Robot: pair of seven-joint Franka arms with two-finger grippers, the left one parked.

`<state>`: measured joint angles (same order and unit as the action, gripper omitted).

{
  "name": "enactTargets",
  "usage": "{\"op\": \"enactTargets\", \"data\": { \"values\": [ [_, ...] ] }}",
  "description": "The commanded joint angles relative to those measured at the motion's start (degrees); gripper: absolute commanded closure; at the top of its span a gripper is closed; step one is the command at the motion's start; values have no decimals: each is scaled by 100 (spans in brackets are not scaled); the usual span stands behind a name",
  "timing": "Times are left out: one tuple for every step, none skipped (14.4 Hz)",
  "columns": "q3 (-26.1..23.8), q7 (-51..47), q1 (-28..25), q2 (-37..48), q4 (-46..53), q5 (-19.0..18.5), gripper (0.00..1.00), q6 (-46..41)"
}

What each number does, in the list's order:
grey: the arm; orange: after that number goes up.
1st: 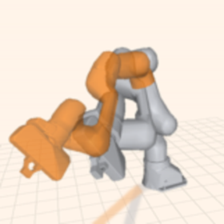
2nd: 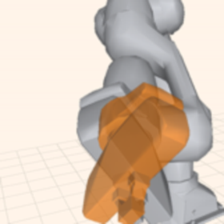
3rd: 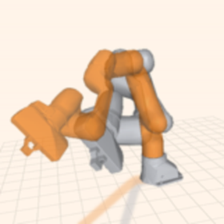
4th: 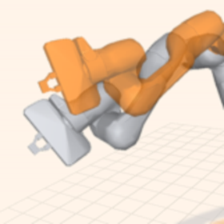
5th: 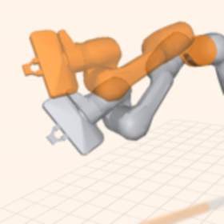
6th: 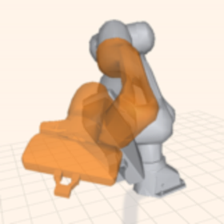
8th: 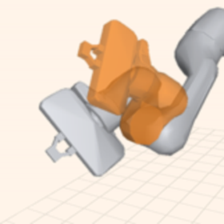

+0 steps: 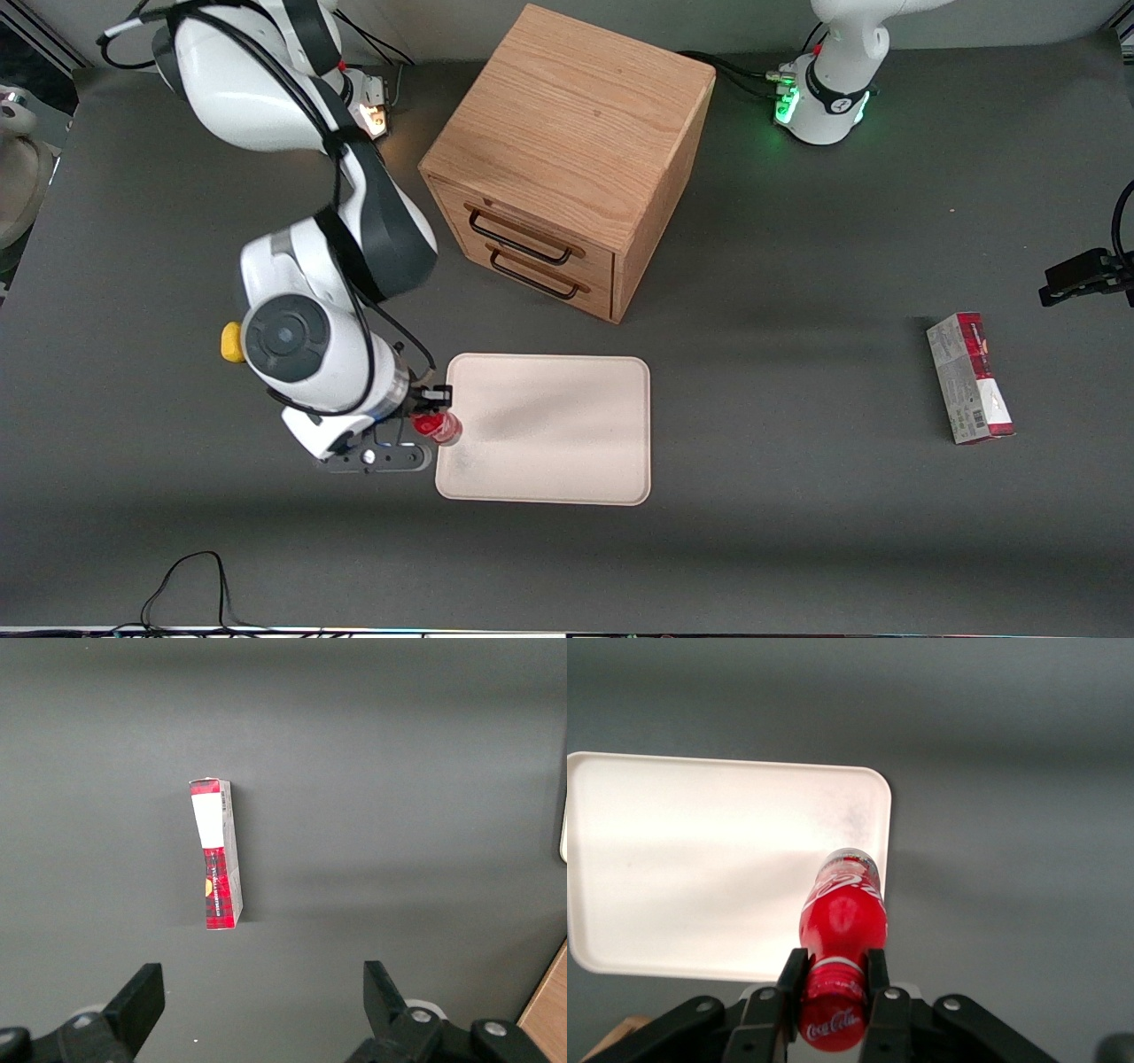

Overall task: Place coke bottle on tray
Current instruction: 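Lower the bottle onto the tray's corner near the rim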

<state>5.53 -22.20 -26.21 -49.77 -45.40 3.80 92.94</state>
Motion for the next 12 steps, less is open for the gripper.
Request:
{"op": "enactTargets", "data": {
  "values": [
    [-17, -22, 28, -383, 295, 104, 100, 214],
    [-26, -22, 28, -471, 295, 112, 100, 302],
    [-26, -22, 28, -567, 295, 112, 100, 399],
    [-34, -22, 28, -638, 295, 112, 100, 478],
    [-61, -30, 28, -700, 295, 121, 100, 557],
    [-70, -30, 28, -761, 286, 130, 100, 628],
    [-70, -30, 28, -779, 260, 130, 100, 689],
    [-70, -30, 28, -788, 207, 130, 100, 760],
    [-78, -56, 28, -788, 155, 130, 100, 813],
    [-70, -83, 28, -797, 137, 139, 24, 883],
    [-70, -92, 28, -797, 102, 130, 0, 918],
    [-70, -109, 20, -797, 93, 130, 0, 927]
  ]
}}
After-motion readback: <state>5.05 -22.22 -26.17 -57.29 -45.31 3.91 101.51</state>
